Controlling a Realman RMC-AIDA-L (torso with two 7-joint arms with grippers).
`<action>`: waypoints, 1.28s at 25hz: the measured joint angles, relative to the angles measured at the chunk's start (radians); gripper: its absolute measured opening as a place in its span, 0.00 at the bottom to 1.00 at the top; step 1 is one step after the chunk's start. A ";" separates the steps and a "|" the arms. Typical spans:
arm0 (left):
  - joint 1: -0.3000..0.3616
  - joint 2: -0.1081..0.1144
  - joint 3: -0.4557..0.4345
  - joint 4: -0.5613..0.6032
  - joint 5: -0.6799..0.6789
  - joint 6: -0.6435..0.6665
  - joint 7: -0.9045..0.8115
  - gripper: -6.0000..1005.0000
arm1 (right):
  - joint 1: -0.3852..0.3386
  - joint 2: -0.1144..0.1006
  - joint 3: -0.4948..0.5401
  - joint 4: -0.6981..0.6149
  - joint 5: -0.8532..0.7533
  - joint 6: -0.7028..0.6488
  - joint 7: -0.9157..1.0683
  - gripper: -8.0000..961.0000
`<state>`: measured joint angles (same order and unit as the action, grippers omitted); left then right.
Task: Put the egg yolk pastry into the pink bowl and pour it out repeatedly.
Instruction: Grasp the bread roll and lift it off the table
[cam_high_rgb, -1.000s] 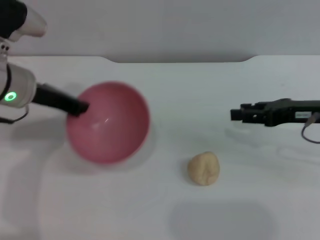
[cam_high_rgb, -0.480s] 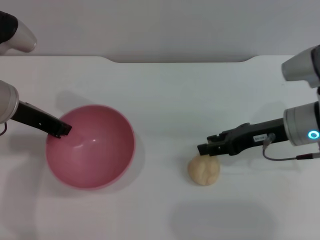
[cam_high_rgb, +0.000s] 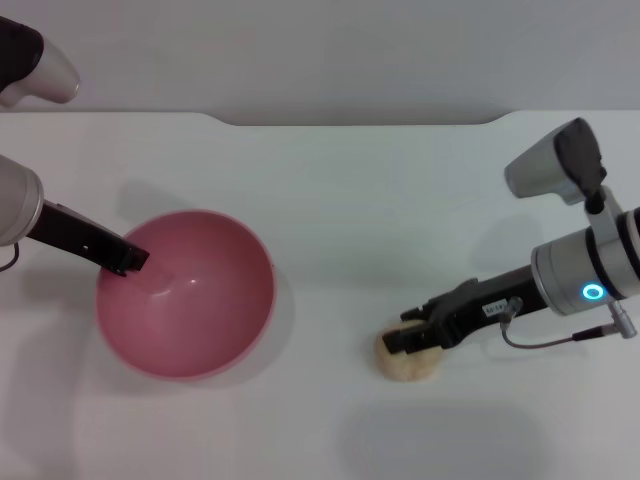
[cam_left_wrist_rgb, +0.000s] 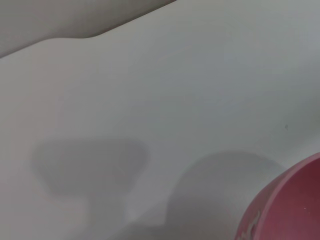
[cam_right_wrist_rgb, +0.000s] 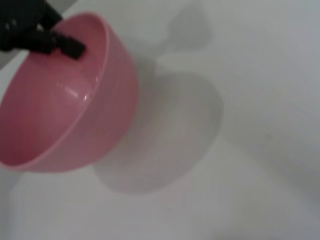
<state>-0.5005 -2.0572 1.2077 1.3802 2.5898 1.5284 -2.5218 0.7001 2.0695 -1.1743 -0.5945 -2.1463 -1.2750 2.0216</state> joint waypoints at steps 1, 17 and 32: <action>0.000 0.000 0.000 0.001 0.000 0.001 0.000 0.00 | 0.002 0.000 -0.014 -0.001 -0.005 0.000 0.013 0.44; -0.015 0.000 -0.001 0.002 0.000 -0.001 0.000 0.00 | -0.012 -0.004 0.025 -0.063 -0.039 -0.062 0.061 0.37; -0.035 0.000 -0.001 -0.008 0.004 -0.006 0.000 0.00 | -0.055 -0.009 0.211 -0.104 -0.027 -0.133 0.063 0.22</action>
<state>-0.5359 -2.0570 1.2072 1.3723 2.5936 1.5223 -2.5218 0.6448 2.0607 -0.9632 -0.6987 -2.1730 -1.4077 2.0843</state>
